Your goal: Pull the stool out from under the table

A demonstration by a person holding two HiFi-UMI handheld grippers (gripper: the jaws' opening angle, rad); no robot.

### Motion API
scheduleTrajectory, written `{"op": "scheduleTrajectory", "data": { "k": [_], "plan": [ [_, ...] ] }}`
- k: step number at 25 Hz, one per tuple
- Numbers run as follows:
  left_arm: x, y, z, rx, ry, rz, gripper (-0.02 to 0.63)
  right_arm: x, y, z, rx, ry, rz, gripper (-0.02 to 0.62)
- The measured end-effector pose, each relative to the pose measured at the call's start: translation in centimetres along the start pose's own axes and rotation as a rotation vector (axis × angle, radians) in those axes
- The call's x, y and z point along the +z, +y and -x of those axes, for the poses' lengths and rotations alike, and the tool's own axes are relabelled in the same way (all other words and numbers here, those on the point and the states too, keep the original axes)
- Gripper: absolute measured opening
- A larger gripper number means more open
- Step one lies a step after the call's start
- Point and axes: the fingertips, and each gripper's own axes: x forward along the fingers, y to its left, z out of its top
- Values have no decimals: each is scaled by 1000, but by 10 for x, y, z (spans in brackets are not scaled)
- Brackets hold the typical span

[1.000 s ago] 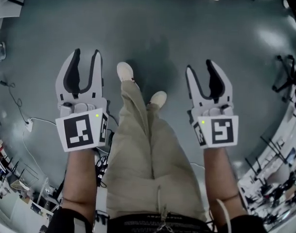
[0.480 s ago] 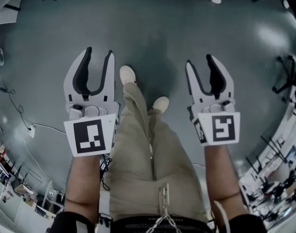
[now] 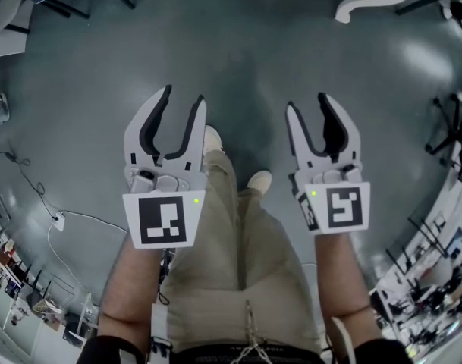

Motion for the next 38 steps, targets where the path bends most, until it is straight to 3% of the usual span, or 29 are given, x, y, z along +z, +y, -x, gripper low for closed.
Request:
{"op": "scheduleTrajectory", "data": {
  "k": [4,9,14,21,26,38],
  "plan": [
    [9,3,-26,-53,7,-74,152,14,-8,-24,-17,-10,-16,186],
    [25,23,-44,-61,-4,-56,152,31,-9,-49,-19,-23,-34,186],
    [37,32,-59,-74,-20,-90,152,56,-3,-65,-5,-46,-25,186],
    [36,33,-87,-76,-1,-66,152,46,-12,-83,13,-25,-36,186],
    [38,33,-111,-80,9,-91,152,39,-26,-94,4,0,-50,186],
    [81,37,-165,-45,-31,-68,152,54,-75,-122,58,37,21,186]
  ]
}}
